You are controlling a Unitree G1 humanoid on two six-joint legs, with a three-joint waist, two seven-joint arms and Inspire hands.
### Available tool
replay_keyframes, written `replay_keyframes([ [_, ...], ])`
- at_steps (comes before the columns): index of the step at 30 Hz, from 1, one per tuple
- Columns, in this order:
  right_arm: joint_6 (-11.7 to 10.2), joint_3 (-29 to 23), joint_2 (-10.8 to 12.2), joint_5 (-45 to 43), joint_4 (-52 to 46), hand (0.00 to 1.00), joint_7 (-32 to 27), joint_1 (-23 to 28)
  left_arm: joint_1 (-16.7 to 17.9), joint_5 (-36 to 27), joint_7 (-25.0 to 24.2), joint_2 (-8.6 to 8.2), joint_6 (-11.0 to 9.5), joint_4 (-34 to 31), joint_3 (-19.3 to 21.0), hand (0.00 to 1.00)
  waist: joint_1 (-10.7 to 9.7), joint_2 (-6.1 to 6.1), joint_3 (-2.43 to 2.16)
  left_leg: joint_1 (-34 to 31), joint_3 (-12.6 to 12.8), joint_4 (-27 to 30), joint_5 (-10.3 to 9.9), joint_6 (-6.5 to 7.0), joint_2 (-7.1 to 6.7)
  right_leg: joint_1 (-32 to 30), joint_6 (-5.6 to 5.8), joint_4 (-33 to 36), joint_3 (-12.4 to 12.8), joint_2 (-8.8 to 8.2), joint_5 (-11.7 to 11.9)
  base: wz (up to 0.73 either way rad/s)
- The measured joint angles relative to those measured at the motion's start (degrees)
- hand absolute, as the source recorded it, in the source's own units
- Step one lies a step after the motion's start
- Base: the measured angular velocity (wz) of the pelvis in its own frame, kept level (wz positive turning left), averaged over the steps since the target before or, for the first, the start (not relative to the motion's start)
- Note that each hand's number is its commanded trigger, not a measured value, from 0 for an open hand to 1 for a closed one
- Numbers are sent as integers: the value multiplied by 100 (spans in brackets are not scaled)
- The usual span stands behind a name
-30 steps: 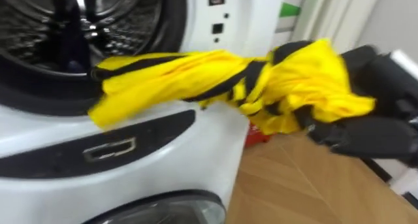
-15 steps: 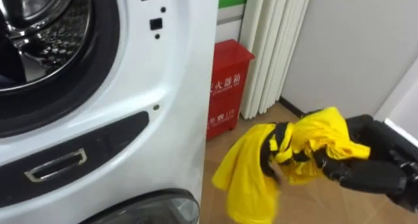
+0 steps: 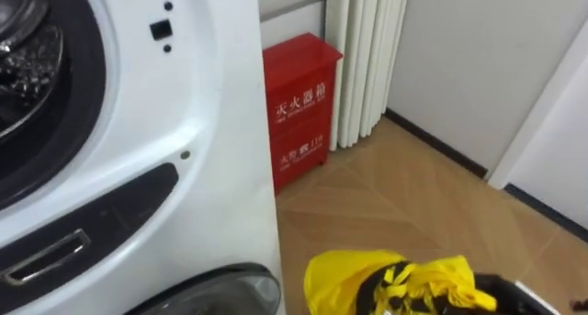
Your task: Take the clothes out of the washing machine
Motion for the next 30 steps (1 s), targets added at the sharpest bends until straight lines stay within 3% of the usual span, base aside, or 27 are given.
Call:
replay_keyframes([
  [2,-52,65,2,-16,629,100,-165,-110,5,-1,-1,-23,-2,7,-81,0,-62,103,43,-22,-3,30,0,0,-3,-14,1,6,27,-8,-1,-3],
  [4,-106,155,1,-53,938,100,-325,-111,6,-4,3,-21,-22,5,-84,0,-88,184,24,-110,11,32,0,0,-3,-123,1,36,51,1,-1,-11],
  [12,-562,166,74,-56,2303,100,-992,-389,-271,-241,8,-43,-197,25,-89,0,-139,484,90,-450,88,27,2,1,-34,-613,20,299,201,38,-19,-12],
  [16,-662,154,82,-45,2703,100,-1290,-499,-279,-572,9,-150,-273,28,-91,0,-219,626,61,-670,34,19,21,19,-70,-880,25,394,217,29,-29,-2],
  [20,-770,162,91,-22,3088,100,-1608,-708,-300,-838,35,-149,-297,4,-137,0,-235,670,55,-908,4,23,25,24,-102,-1195,37,563,206,17,-48,0],
  [29,-828,195,148,200,3576,100,-2097,-1113,-391,-909,68,-181,-285,30,-328,0,-223,693,115,-1146,-10,36,86,89,-218,-1607,48,940,168,-77,-190,4],
  [30,-829,218,148,200,3579,64,-2119,-1120,-391,-907,68,-181,-285,25,-335,0,-221,690,118,-1147,-14,42,86,89,-220,-1615,45,959,169,-77,-199,4],
])
